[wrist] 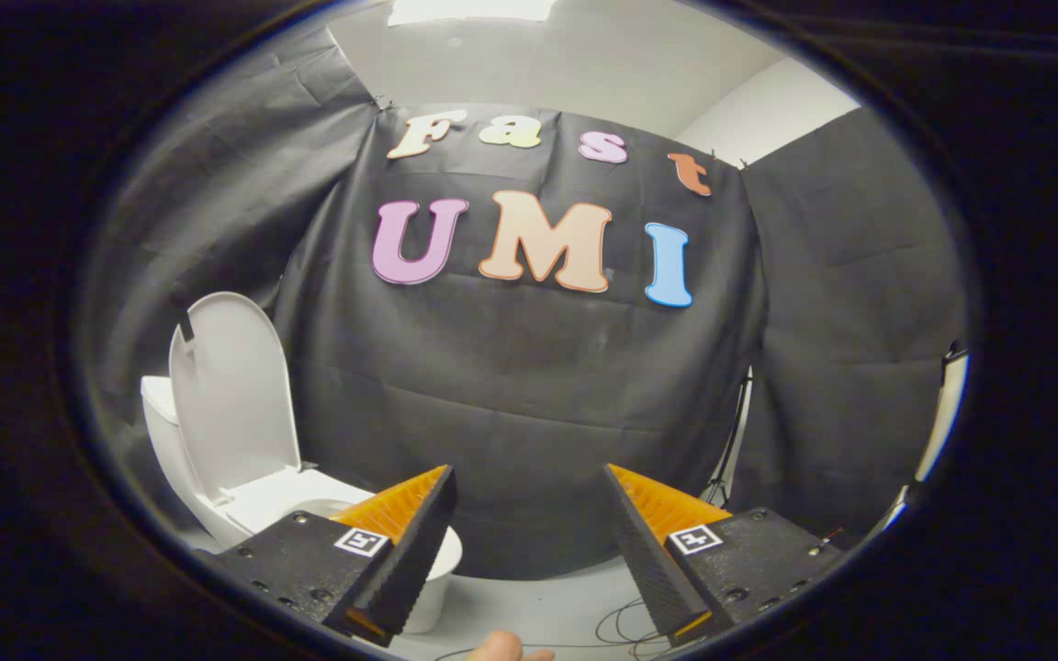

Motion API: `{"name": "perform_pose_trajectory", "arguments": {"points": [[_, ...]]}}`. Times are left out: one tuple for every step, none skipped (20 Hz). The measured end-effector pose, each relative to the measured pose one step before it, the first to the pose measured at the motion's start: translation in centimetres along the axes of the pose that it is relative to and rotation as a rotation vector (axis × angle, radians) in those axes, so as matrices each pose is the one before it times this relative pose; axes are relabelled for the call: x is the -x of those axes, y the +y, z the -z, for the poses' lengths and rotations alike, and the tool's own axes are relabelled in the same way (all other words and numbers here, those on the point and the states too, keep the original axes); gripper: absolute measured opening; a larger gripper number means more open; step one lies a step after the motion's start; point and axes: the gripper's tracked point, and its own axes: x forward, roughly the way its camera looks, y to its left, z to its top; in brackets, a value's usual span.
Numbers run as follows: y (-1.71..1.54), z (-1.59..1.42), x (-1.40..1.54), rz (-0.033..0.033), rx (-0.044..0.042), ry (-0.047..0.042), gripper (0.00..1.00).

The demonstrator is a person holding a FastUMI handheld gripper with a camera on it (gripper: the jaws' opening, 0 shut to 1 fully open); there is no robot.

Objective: Open the toilet lid.

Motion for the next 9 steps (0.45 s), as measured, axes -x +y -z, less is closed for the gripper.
{"name": "perform_pose_trajectory", "arguments": {"points": [[-0.119,0.178,0.024,-0.00659,-0.00762,0.0013,0.95],[-0.205,0.09,-0.096,-0.01151,-0.01416,-0.00195,0.95],[-0.371,0.037,-0.033,-0.00701,-0.01886,0.00065,0.95],[-0.827,0.151,-0.148,0.00115,-0.02066,-0.00065,0.95],[-0.758,-0.142,-0.111,0.00326,-0.01962,-0.00843,0.95],[-0.604,-0.114,-0.019,-0.00519,-0.01113,-0.00824,0.95],[-0.64,-0.127,-0.068,-0.00331,0.00246,-0.00488,0.95],[-0.795,-0.041,-0.192,0.00047,0.01226,-0.00077,0.95],[-1.009,-0.318,-0.142,-0.00004,0.01392,-0.00021,0.95]]}}
